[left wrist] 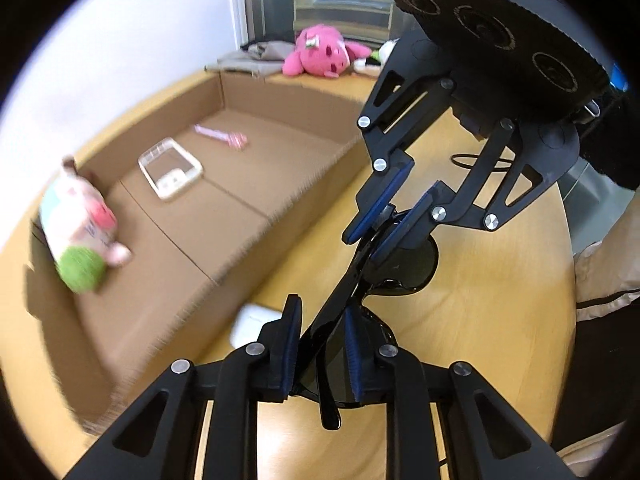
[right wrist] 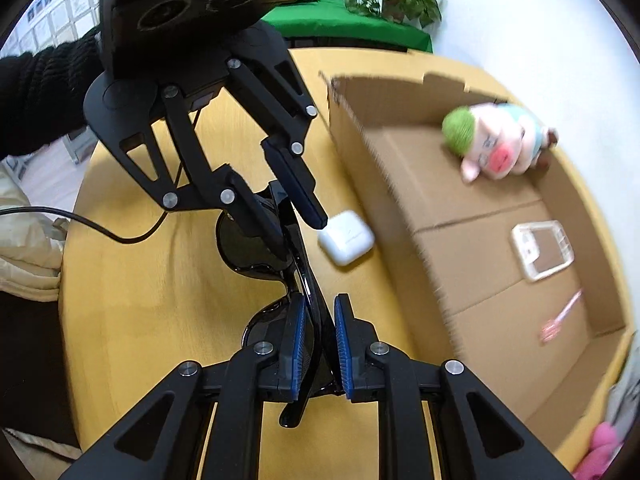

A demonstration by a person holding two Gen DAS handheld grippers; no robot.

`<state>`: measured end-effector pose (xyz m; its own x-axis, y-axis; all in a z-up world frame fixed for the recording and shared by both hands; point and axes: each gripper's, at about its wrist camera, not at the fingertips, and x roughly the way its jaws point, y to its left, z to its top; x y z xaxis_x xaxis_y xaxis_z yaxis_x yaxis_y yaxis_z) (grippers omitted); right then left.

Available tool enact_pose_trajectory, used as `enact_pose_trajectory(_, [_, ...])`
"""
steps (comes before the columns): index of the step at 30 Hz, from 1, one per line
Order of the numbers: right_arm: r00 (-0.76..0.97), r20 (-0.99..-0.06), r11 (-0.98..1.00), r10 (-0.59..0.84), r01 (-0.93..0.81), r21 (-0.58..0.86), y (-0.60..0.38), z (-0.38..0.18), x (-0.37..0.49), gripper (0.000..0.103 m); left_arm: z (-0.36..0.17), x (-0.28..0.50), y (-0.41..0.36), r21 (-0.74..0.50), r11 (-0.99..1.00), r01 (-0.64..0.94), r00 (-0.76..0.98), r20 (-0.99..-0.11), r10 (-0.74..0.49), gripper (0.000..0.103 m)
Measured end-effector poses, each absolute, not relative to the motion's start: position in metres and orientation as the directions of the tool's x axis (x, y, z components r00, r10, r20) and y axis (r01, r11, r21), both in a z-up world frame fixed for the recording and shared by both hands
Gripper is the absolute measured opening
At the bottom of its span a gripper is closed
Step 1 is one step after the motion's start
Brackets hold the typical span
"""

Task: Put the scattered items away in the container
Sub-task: 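Lift the sunglasses with both grippers and carry them over the box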

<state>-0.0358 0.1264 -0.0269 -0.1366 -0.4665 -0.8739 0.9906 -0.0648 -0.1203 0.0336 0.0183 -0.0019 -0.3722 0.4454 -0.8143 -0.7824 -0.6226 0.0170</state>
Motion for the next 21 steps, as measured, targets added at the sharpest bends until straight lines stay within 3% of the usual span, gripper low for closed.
enact_pose_trajectory(11, [-0.232, -0.833, -0.040, -0.502, 0.969, -0.245, 0.105, 0.063, -0.069, 0.015, 0.079, -0.016, -0.007, 0.168, -0.606, -0.777, -0.491, -0.765, 0.418, 0.018])
enact_pose_trajectory(21, [-0.218, -0.829, -0.026, -0.515, 0.971, -0.239, 0.065, 0.071, -0.117, 0.014, 0.084, -0.062, -0.038, 0.202, -0.596, -0.778, -0.486, -0.794, 0.365, 0.018])
